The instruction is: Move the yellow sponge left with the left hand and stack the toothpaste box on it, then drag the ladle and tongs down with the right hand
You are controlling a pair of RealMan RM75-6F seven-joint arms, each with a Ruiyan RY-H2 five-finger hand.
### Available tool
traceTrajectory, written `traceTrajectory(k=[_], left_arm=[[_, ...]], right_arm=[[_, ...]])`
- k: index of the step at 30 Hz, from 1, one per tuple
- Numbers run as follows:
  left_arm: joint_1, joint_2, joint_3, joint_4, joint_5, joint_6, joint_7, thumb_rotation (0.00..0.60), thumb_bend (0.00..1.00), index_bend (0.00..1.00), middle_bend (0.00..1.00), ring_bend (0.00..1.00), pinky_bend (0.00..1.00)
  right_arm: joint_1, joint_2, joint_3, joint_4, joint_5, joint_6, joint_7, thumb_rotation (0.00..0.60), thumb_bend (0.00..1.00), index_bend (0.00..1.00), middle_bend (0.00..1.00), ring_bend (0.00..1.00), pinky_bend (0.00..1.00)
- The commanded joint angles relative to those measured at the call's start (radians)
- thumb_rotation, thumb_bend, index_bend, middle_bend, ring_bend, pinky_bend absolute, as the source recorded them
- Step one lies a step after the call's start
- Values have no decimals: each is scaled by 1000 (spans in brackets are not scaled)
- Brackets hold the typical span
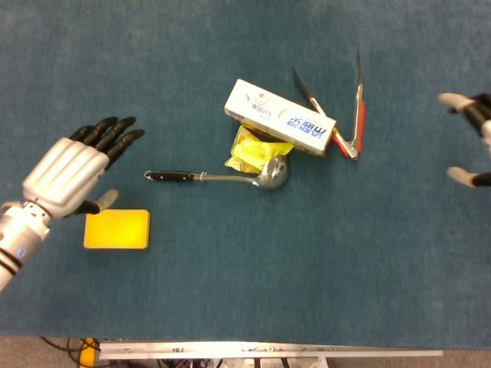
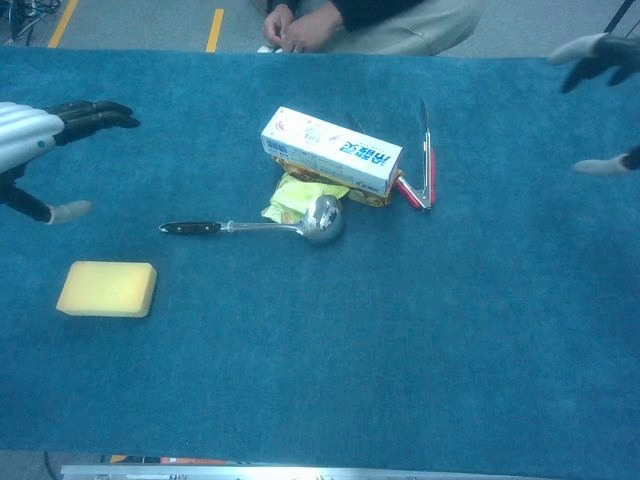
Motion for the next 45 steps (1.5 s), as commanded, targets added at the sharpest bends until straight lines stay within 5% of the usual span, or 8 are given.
traceTrajectory(k=[1, 12, 23, 45], left_arm=[[36, 25, 16, -19, 37, 48, 6, 600, 342, 0, 0, 0, 163], [106, 70, 58, -34, 85, 104, -15, 600, 342, 0, 0, 0, 163], [152, 99, 87, -34, 124, 125, -45, 600, 342, 0, 0, 0, 163], [175, 102, 89, -12, 147, 114, -90, 600, 342, 0, 0, 0, 163]], right_arm=[[80, -41, 38, -53, 91, -88, -93, 600, 0, 189, 305, 205, 303], [263, -259, 108, -51, 404, -131, -385, 600, 0, 14, 229, 126, 308], [432, -465, 118, 58, 675, -70, -630, 600, 0, 0, 203, 107, 315], [575, -663, 122, 297, 838, -62, -688, 600, 1, 17, 206, 108, 315]])
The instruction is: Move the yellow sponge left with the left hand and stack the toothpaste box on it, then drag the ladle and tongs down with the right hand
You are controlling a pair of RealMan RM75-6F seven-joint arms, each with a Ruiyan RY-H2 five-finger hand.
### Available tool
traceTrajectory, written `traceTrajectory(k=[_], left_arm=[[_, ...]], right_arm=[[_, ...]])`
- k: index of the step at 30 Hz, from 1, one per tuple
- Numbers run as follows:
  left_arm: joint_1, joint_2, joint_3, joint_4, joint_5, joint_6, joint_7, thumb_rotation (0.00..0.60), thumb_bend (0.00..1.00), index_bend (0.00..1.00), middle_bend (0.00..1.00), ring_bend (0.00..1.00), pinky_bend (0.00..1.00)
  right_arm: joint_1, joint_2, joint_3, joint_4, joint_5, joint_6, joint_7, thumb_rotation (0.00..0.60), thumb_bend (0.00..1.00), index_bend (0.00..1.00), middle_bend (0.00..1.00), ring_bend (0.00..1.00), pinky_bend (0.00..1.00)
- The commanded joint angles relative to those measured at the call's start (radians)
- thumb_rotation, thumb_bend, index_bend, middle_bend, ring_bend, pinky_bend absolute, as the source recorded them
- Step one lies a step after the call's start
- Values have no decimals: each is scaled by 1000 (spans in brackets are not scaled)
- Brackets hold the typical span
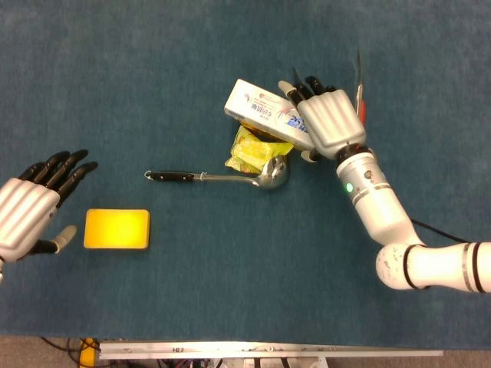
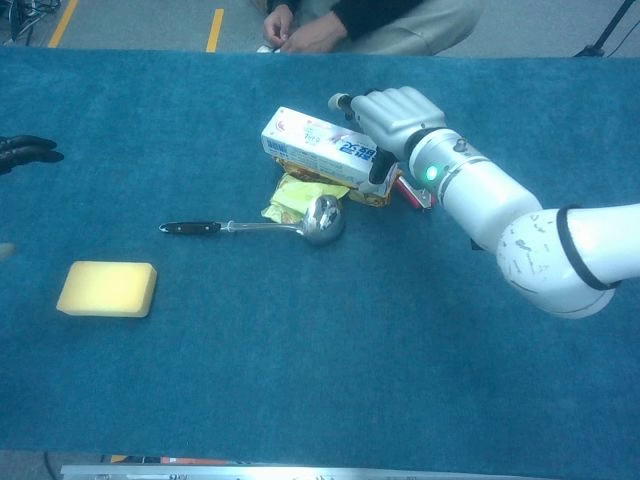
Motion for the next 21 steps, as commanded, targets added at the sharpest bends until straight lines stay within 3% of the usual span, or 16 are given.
traceTrajectory(k=[1, 4, 9, 15, 21], left_arm=[[1, 0, 0, 0, 3, -1, -1, 600, 342, 0, 0, 0, 163], [3, 0, 0, -1, 8, 0, -4, 600, 342, 0, 0, 0, 163], [8, 1, 1, 3, 8, -1, -14, 600, 342, 0, 0, 0, 163], [14, 4, 0, 5, 11, 1, -21, 600, 342, 0, 0, 0, 163], [14, 3, -2, 5, 8, -7, -21, 600, 342, 0, 0, 0, 163]], right_arm=[[12, -17, -1, 22, 16, 0, -5, 600, 12, 43, 211, 112, 315], [23, -35, -6, 43, 28, -3, -12, 600, 97, 155, 245, 148, 332], [33, -54, -10, 66, 22, -13, 3, 600, 280, 370, 327, 259, 508], [30, -52, -8, 68, -18, -10, 41, 600, 299, 482, 403, 378, 625], [21, -24, 10, 19, -57, -12, 98, 600, 296, 502, 425, 402, 639]])
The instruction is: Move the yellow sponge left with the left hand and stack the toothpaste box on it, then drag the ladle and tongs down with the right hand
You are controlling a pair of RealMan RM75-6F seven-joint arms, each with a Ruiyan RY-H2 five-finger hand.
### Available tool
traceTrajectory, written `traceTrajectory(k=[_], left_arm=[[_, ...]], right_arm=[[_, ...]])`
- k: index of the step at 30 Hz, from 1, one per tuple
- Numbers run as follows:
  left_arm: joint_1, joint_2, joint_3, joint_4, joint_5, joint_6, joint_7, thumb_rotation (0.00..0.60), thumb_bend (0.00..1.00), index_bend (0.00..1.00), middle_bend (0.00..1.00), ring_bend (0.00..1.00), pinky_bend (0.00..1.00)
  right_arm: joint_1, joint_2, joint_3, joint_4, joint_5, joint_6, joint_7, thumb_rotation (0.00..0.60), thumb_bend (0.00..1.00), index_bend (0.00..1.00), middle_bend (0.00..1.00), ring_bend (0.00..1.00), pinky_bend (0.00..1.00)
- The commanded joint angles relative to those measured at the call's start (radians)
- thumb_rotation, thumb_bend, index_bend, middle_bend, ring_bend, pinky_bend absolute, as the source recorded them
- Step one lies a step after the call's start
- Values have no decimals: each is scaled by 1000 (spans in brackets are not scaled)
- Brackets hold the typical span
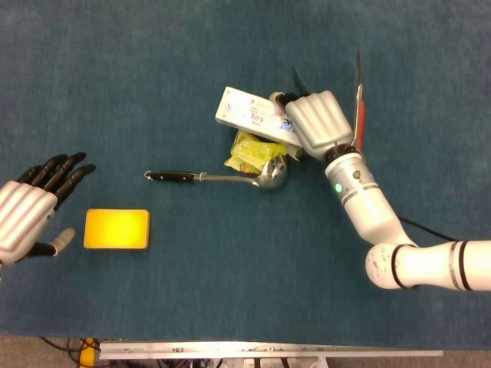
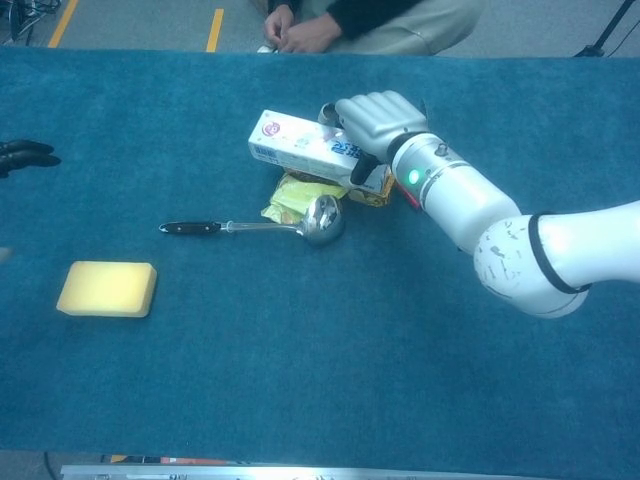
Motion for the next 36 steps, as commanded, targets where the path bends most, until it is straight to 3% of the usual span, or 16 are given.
traceTrajectory(k=[1, 12, 25, 31, 36], left_arm=[[0, 0, -1, -1, -1, -2, 1, 600, 342, 0, 0, 0, 163], [2, 5, -6, -13, -9, -10, 13, 600, 342, 0, 0, 0, 163], [30, 26, 8, -28, 0, 12, 18, 600, 342, 0, 0, 0, 163], [44, 32, 13, -28, 10, 26, 12, 600, 342, 0, 0, 0, 163], [50, 35, 13, -20, 16, 35, -7, 600, 342, 0, 0, 0, 163]], right_arm=[[-7, 22, 13, -38, -22, -6, 36, 600, 296, 503, 426, 403, 641], [10, 94, 28, -187, -53, -83, 121, 600, 293, 504, 429, 404, 645], [134, -23, 13, -163, 53, -52, 9, 600, 291, 504, 429, 401, 645], [182, -61, -2, -139, 114, -47, -54, 600, 292, 503, 418, 348, 603], [203, -55, -13, -138, 150, -66, -71, 600, 293, 335, 345, 251, 498]])
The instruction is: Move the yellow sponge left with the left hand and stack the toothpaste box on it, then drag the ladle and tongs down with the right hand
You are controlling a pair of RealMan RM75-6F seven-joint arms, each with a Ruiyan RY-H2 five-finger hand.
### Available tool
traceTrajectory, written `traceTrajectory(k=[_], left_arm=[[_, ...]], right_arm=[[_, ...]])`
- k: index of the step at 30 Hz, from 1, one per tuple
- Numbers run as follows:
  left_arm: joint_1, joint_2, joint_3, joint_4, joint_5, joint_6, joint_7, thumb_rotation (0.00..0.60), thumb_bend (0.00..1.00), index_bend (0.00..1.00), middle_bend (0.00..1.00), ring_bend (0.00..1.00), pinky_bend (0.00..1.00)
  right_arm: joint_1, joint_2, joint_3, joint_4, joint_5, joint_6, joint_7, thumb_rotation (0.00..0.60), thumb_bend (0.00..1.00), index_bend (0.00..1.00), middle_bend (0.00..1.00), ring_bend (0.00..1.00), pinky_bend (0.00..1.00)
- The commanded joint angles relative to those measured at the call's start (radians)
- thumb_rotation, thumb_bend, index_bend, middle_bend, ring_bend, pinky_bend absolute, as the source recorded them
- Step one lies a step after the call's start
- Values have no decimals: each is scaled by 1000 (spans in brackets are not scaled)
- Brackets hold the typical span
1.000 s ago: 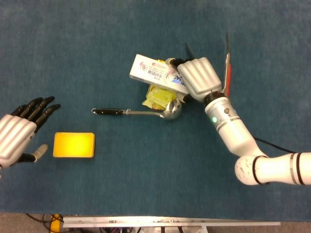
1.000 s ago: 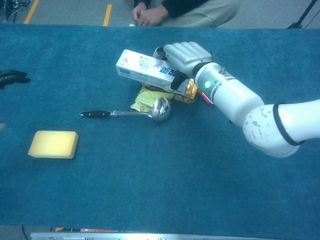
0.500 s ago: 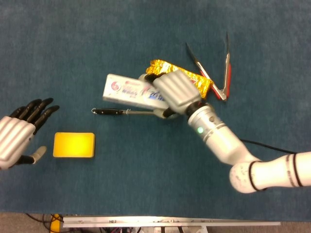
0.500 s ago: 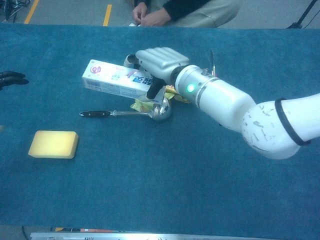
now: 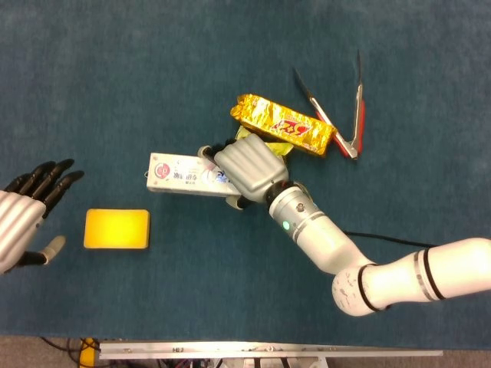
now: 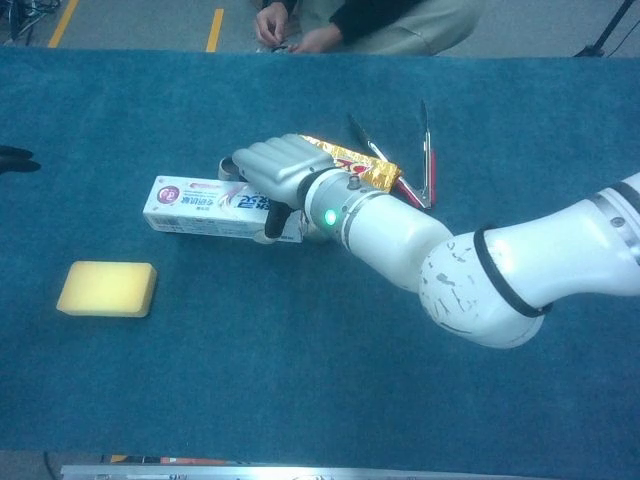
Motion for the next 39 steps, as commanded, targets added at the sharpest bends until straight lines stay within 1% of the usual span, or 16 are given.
traceTrajectory(k=[1, 3, 5, 9, 11, 14, 19, 22, 28, 34, 39], left_arm=[[2, 1, -1, 5, 3, 3, -10, 600, 342, 0, 0, 0, 163], [3, 2, -2, 7, 5, 6, -16, 600, 342, 0, 0, 0, 163], [3, 3, -4, 7, 7, 9, -20, 600, 342, 0, 0, 0, 163], [0, 6, -7, 4, 8, 4, -20, 600, 342, 0, 0, 0, 163], [-2, 7, -9, 2, 8, 0, -17, 600, 342, 0, 0, 0, 163], [-9, 7, -14, -3, 8, -9, -12, 600, 342, 0, 0, 0, 163], [-24, 3, -24, -9, 2, -28, -6, 600, 342, 0, 0, 0, 163], [-36, -4, -30, -14, -2, -46, 0, 600, 342, 0, 0, 0, 163], [-77, -14, -46, -40, -14, -106, 30, 600, 342, 0, 0, 0, 163], [-131, -45, -81, -78, -57, -176, 87, 600, 342, 0, 0, 0, 163], [-175, -103, -116, -91, -118, -231, 151, 600, 342, 0, 0, 0, 163]], right_arm=[[11, 3, -5, 3, 12, -13, -2, 600, 293, 305, 329, 232, 484], [17, 5, -6, 5, 24, -23, 2, 600, 293, 213, 286, 181, 443], [22, 7, -8, 8, 28, -31, 5, 600, 294, 143, 261, 155, 416], [31, 12, -16, 7, 32, -38, 10, 600, 293, 34, 223, 128, 368], [33, 17, -22, 4, 28, -38, 12, 600, 294, 9, 210, 122, 352], [34, 33, -27, -9, 29, -38, 19, 600, 294, 0, 181, 109, 331], [10, 87, -18, -56, -11, -27, 72, 600, 293, 0, 178, 105, 328], [-25, 156, -21, -115, -62, -5, 111, 600, 292, 0, 178, 103, 328], [-113, 330, -48, -230, -162, 40, 188, 600, 291, 0, 178, 102, 328], [-203, 487, -80, -302, -251, 68, 277, 600, 290, 0, 178, 102, 328], [-287, 604, -112, -332, -345, 87, 365, 600, 262, 0, 178, 102, 328]])
